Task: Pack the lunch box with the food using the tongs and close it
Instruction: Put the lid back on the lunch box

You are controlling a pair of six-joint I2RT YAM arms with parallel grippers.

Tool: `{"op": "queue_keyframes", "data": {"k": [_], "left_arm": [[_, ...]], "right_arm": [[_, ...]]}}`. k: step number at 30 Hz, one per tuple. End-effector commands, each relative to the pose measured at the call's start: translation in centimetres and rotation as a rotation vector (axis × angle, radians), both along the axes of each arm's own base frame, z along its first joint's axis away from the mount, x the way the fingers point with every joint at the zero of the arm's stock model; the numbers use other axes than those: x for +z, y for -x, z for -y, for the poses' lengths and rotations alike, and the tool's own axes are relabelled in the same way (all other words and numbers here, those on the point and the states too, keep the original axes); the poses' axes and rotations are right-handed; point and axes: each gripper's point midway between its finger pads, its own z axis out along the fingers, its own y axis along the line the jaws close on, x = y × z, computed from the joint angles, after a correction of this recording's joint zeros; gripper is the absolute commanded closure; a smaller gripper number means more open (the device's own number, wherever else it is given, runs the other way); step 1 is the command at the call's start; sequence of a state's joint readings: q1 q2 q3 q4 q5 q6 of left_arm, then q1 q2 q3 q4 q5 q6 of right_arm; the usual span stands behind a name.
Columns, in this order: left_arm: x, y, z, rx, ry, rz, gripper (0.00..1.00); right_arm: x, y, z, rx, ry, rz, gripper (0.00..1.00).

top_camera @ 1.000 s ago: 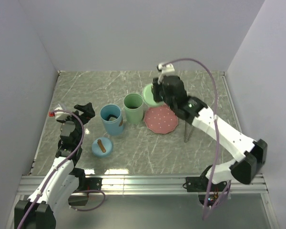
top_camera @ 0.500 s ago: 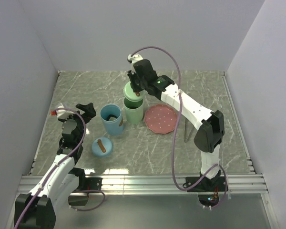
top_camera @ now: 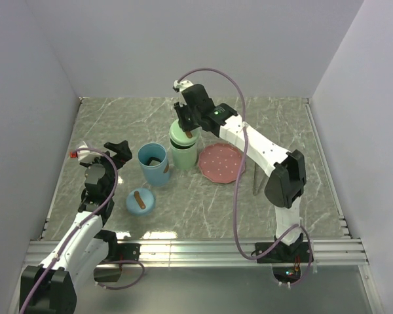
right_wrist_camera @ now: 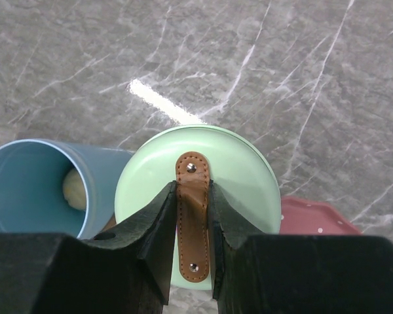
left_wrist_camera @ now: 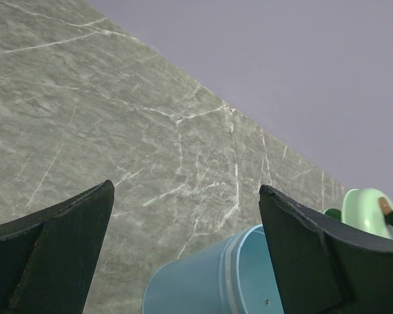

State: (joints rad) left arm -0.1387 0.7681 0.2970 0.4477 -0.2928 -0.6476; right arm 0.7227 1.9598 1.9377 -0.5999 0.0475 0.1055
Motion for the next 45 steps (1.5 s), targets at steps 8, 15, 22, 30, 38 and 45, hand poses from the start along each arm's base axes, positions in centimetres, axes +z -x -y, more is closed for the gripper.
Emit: {"op": "queue_keyframes", "data": {"k": [8, 15, 22, 30, 38, 45], "left_arm": [[1.1, -0.2, 0.2, -0.011, 0.0, 0.042, 0.0], [1.2, -0.1, 0.1, -0.008, 0.0, 0.048, 0.0], [1.2, -0.2, 0.2, -0.011, 0.0, 0.045, 0.01], [1.1, -0.2, 0.2, -0.013, 0.001, 0.044, 0.0], [1.0, -0.2, 0.2, -0.013, 0.001, 0.042, 0.01], [1.0, -0.2, 0.2, -0.015, 0.001, 0.042, 0.01]], "right_arm": [[-0.8, -1.2, -1.2, 0.041, -0.028, -0.018, 0.96], [-1.8, -1.1, -1.3, 0.039, -0.029, -0.04, 0.96], [-2.1, -0.5, -1.0, 0.028, -0.03, -0.044, 0.97], [-2.5, 0.7, -1.2, 0.026, -0.012, -0.031, 0.97], [-2.0, 1.6, -1.3, 0.007, 0.014, 0.005, 0.97], [-1.8, 2.2, -1.2, -0.005, 0.026, 0.026, 0.96]]}}
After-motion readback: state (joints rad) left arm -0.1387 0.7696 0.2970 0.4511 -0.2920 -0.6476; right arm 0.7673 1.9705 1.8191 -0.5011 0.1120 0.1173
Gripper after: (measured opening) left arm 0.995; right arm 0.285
